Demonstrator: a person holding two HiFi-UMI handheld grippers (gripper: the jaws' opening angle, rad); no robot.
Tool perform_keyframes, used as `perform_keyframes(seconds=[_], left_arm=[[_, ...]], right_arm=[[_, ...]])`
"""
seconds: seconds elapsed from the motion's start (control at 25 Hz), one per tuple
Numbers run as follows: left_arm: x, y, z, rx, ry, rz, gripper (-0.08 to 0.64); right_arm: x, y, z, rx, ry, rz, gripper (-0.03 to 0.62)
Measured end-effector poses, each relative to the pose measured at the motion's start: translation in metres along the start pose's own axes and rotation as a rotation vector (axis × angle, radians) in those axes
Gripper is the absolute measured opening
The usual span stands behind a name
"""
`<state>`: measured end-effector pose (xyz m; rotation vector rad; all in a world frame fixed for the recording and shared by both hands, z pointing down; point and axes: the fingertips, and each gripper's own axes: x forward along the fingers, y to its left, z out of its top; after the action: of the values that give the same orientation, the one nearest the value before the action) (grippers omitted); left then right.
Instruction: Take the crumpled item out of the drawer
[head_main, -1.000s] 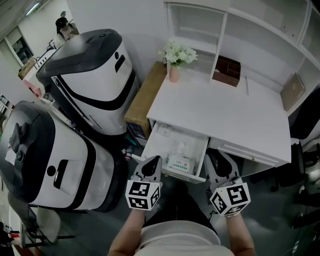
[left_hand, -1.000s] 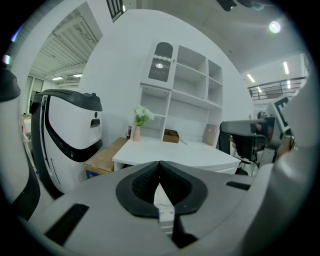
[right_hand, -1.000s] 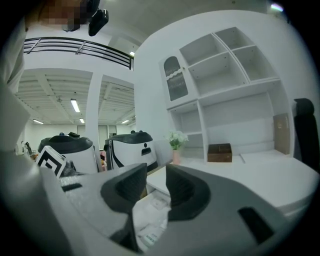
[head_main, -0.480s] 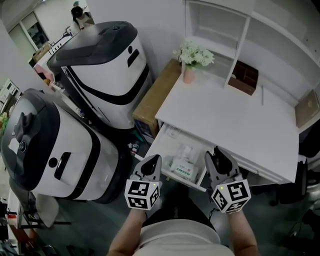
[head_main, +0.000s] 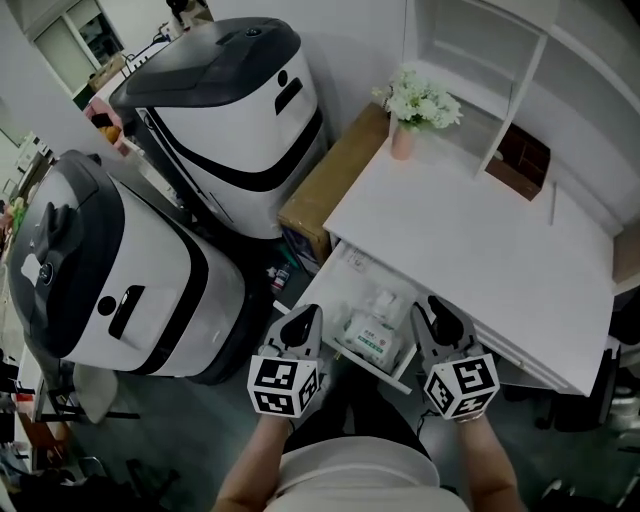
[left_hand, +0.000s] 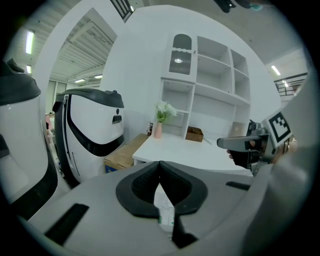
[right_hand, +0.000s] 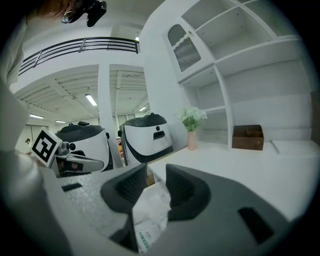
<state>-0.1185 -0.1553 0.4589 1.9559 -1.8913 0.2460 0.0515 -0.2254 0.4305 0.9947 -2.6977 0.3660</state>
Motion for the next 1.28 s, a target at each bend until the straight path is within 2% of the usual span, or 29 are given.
perform_keyframes(seconds=[0.6, 0.8, 1.28], left_arm=[[0.004, 0.02, -0.011, -0.069, 0.031, 0.134, -0.006], [-0.001, 0.029, -0.017, -0.1, 0.036, 0.184, -0.006], [-0.008, 0.047, -0.032, -0.149, 0.064, 0.273, -0.006]], right_arm=[[0.068, -0.008, -0.075, -0.067, 0.229, 0.142, 0.104], [0.087, -0.007, -0.106, -0.148, 0.323, 0.151, 0.104], [0.122, -0.022, -0.184, -0.272, 0.585, 0.175, 0.104]])
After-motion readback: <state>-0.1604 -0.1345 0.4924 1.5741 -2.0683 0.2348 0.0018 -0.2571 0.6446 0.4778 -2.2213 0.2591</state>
